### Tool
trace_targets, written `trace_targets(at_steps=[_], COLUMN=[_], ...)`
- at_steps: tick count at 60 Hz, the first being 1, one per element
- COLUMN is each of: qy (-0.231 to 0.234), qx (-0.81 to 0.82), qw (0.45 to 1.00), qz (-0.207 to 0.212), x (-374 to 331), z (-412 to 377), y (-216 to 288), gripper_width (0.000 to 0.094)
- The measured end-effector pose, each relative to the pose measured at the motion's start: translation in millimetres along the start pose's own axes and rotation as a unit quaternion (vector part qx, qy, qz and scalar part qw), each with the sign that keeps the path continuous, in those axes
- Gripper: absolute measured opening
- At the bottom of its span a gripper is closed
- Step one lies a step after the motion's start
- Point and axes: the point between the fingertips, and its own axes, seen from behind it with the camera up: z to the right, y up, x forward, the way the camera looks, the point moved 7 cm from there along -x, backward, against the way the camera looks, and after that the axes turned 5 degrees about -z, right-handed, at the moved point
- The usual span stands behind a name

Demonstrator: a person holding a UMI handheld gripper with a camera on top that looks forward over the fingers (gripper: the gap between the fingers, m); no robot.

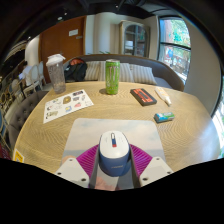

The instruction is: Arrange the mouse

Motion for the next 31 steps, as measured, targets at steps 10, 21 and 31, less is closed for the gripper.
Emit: trace_targets(at_steps=[10,21,31], qy=[0.000,-0.009,-0.048], qx=[0.045,0.060,0.107], qw=[0.998,0.998,0.992], qz=[-0.032,-0.028,-0.051], x=[-12,-71,-128], z=[5,18,38], y=[-3,-13,-59], gripper_width=[0.0788,0.0851,0.0839])
